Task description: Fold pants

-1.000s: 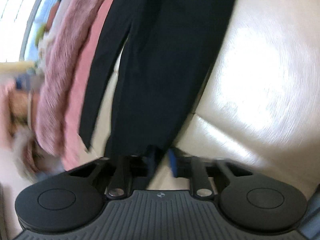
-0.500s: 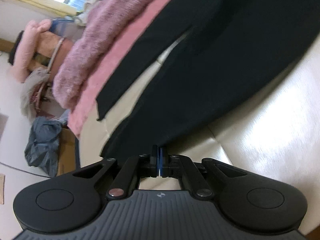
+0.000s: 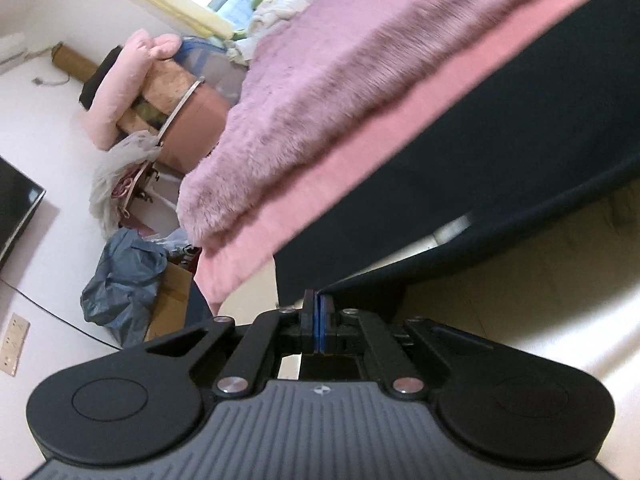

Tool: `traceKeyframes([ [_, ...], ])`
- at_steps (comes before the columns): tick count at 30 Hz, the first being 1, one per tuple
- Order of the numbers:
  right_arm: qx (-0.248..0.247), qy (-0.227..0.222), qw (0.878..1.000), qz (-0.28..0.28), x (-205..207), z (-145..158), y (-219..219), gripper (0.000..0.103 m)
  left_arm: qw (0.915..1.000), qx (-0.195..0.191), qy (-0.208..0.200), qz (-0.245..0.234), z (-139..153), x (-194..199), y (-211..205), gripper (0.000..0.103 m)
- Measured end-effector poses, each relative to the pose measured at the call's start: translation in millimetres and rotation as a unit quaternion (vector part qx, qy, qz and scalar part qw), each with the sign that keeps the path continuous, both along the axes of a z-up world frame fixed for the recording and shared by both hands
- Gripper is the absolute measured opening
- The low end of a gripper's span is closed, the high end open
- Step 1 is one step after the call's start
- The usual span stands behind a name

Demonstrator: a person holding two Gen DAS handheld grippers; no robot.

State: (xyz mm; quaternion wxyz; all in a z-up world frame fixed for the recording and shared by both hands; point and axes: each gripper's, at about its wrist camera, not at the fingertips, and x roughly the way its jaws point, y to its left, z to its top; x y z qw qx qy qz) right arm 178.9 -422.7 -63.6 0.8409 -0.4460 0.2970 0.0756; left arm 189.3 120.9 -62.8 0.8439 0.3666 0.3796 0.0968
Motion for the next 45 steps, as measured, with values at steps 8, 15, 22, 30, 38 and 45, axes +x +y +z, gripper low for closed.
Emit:
traceKeyframes([
  [8, 0.023, -0.024, 0.999, -0.032, 102.2, 39.3, 9.5, 0.000, 0.9985, -0.042, 0.016, 0.031, 20.9, 87.1, 13.6, 0.000],
  [15, 0.038, 0.009, 0.997, -0.059, 188.0, 18.3, 24.4, 0.000, 0.9979, -0.008, 0.052, 0.036, -9.2, 155.3, 9.1, 0.000],
  [22, 0.041, 0.052, 0.995, -0.079, 237.8, -30.5, 31.3, 0.000, 0.9956, 0.031, 0.083, 0.031, -54.5, 184.2, 2.2, 0.000],
  [30, 0.039, 0.066, 0.994, -0.083, 256.7, -55.1, 33.0, 0.000, 0.9951, 0.051, 0.081, 0.024, -81.0, 192.3, -0.8, 0.000],
  [38, 0.033, 0.061, 0.994, -0.089, 261.3, -67.4, 39.2, 0.000, 0.9965, 0.041, 0.069, 0.022, -89.4, 192.9, -0.1, 0.000],
  [45, 0.058, 0.035, 0.993, -0.098, 244.4, -44.1, 34.1, 0.000, 0.9980, 0.037, 0.049, 0.013, -52.6, 174.4, 1.5, 0.000],
])
